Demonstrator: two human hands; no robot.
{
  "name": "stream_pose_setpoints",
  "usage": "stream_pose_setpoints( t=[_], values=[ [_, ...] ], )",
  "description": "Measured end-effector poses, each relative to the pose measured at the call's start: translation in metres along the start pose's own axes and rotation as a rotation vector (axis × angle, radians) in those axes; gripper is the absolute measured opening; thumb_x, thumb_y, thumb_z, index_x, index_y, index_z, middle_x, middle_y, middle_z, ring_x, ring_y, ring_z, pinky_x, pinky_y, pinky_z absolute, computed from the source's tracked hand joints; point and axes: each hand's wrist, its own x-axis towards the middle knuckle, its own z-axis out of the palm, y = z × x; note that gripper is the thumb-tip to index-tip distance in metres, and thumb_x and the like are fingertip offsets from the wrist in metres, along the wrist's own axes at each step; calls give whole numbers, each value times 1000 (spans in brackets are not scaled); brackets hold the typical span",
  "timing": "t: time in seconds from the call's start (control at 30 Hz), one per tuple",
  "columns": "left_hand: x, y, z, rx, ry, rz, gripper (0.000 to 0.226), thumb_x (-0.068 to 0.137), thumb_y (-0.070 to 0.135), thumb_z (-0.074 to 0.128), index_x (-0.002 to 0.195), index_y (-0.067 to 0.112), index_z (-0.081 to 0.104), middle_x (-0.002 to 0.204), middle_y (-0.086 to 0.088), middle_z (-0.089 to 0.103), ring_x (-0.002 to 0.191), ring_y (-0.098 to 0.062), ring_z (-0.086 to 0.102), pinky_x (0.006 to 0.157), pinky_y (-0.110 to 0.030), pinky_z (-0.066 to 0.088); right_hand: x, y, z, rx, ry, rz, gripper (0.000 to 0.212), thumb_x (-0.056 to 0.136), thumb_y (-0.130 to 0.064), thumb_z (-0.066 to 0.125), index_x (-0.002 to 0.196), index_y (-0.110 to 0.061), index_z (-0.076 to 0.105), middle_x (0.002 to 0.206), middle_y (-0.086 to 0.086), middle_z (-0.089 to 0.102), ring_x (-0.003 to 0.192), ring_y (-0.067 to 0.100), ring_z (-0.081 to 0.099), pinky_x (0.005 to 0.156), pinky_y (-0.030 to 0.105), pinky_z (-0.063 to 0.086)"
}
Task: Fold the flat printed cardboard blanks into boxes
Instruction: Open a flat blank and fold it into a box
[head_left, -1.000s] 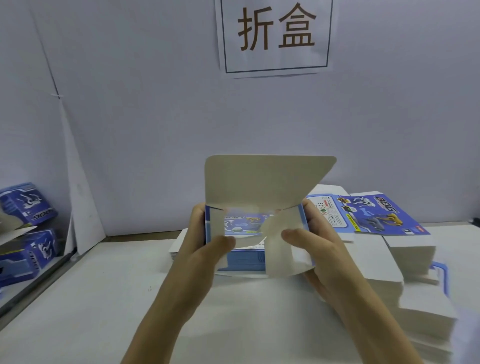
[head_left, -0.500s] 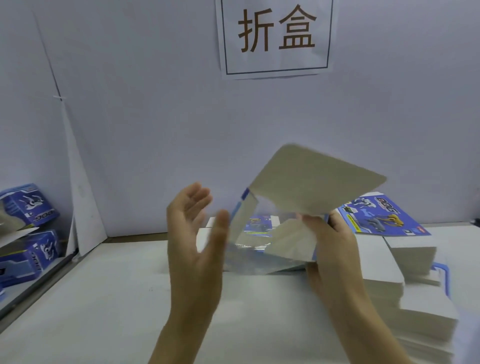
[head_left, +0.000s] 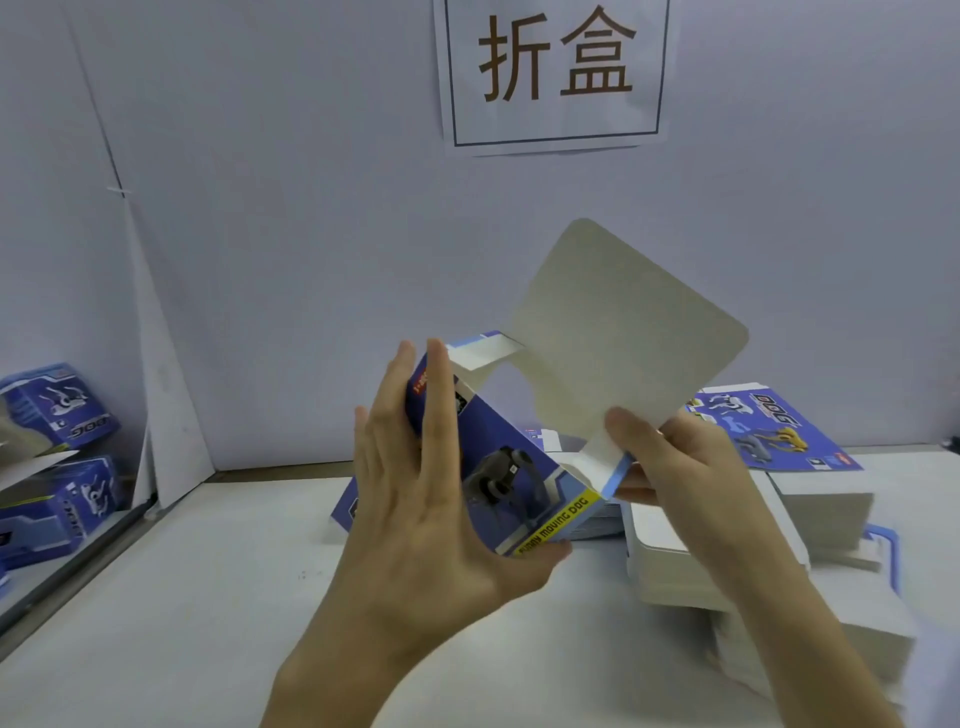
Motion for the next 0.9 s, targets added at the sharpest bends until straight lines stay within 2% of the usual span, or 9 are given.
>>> stream_pose_setpoints(
  t=[0.23, 0.33, 0.43, 0.5, 0.6, 0.67, 0.73, 0.83, 0.9],
  values=[
    [-2, -8, -11, 53, -82, 99, 117, 57, 64, 67, 152, 33, 6, 156, -2, 9, 140, -24, 26, 95, -52, 47, -1, -9, -17, 51, 224, -456, 34, 93, -9, 61, 110, -38, 61, 75, -13, 73, 69, 8, 71, 59, 24, 58],
    [-2, -7, -15, -2, -155, 83, 111, 55, 64, 68, 148, 44, 11, 153, 7, 7, 136, -22, 31, 95, -50, 49, -2, -5, -17, -93, 245, -548, 33, 89, -23, 60, 111, -47, 65, 85, -12, 73, 66, 21, 69, 63, 36, 61],
    [-2, -5, -15, -3, -185, 77, 106, 53, 66, 68, 145, 42, 20, 151, 9, 8, 133, -20, 35, 96, -46, 50, -2, -1, -17, -163, 295, -593, 32, 89, -28, 61, 110, -52, 66, 78, 9, 67, 58, 43, 59, 56, 48, 57],
    [-2, -3, -15, -8, -189, 95, 105, 53, 67, 67, 143, 40, 22, 149, 8, 11, 129, -19, 38, 94, -41, 51, -1, 0, -19, -273, 326, -680, 31, 92, -27, 58, 111, -49, 67, 73, 7, 63, 53, 40, 54, 50, 42, 50],
    [-3, -2, -11, 17, -200, 107, 105, 53, 70, 65, 144, 37, 25, 151, 7, 11, 131, -21, 38, 95, -43, 49, -3, 0, -18, -419, 363, -786, 30, 91, -14, 57, 105, -39, 66, 69, -18, 61, 52, 12, 47, 49, 17, 37],
    [-2, -3, -10, 87, -197, 126, 104, 55, 71, 64, 145, 34, 26, 153, 3, 13, 136, -23, 33, 101, -48, 45, -4, -2, -16, -342, 281, -744, 24, 89, -19, 60, 93, -42, 68, 75, -19, 66, 60, 1, 58, 58, 13, 45],
    [-1, -7, -9, 184, -173, 189, 103, 55, 68, 67, 143, 27, 31, 152, -6, 19, 136, -26, 31, 101, -54, 43, -5, -4, -12, -107, 127, -602, 14, 88, -39, 60, 80, -31, 67, 80, -10, 71, 69, 7, 67, 63, 22, 51],
    [-1, -8, -5, 186, -147, 276, 100, 56, 61, 75, 141, 23, 37, 152, -11, 23, 137, -31, 32, 96, -59, 45, -3, -8, -10, 119, 64, -352, 17, 87, -42, 60, 79, -31, 68, 74, -9, 68, 68, 9, 60, 61, 20, 47],
    [-2, -6, -1, 163, -140, 323, 100, 57, 59, 78, 140, 21, 37, 153, -10, 24, 137, -32, 33, 97, -58, 45, -1, -6, -13, 198, -33, -173, 12, 84, -41, 65, 92, -35, 71, 87, -11, 70, 79, 9, 62, 68, 21, 47]
  ],
)
